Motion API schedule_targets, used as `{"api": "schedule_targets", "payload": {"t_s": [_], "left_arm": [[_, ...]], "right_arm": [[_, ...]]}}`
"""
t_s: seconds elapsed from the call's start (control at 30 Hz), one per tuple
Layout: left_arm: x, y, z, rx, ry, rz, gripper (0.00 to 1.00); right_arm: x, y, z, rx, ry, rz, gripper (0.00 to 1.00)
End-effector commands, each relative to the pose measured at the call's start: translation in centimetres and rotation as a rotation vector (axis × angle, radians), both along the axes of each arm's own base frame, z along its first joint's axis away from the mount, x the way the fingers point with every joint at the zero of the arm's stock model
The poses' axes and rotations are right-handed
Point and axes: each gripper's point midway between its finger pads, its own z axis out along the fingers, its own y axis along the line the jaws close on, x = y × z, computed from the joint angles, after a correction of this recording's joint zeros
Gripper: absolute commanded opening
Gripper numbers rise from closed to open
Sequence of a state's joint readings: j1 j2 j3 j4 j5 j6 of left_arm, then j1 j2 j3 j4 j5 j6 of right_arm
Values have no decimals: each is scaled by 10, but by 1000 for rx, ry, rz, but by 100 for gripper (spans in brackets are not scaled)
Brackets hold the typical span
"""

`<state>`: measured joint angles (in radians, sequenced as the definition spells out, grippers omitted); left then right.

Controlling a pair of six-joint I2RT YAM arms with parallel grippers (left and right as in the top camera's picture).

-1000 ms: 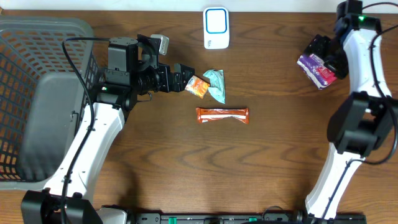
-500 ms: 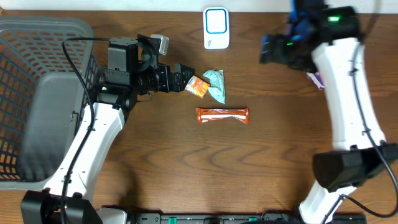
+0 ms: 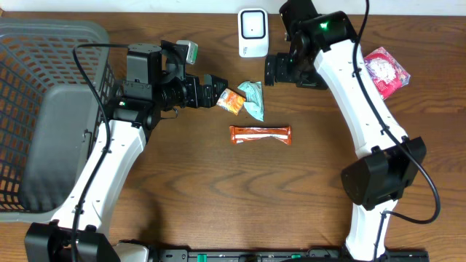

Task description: Scan the item barcode

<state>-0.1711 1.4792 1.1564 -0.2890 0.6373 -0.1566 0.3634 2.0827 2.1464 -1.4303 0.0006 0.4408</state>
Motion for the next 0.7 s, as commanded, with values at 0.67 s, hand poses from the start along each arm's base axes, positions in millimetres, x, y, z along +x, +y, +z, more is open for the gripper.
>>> {"api": "schedule_targets", "payload": {"t_s": [0.67], "left_arm": [[1, 1, 0, 5, -5, -2, 98]], "right_arm": [[49, 5, -1, 128, -125, 3, 96]]}}
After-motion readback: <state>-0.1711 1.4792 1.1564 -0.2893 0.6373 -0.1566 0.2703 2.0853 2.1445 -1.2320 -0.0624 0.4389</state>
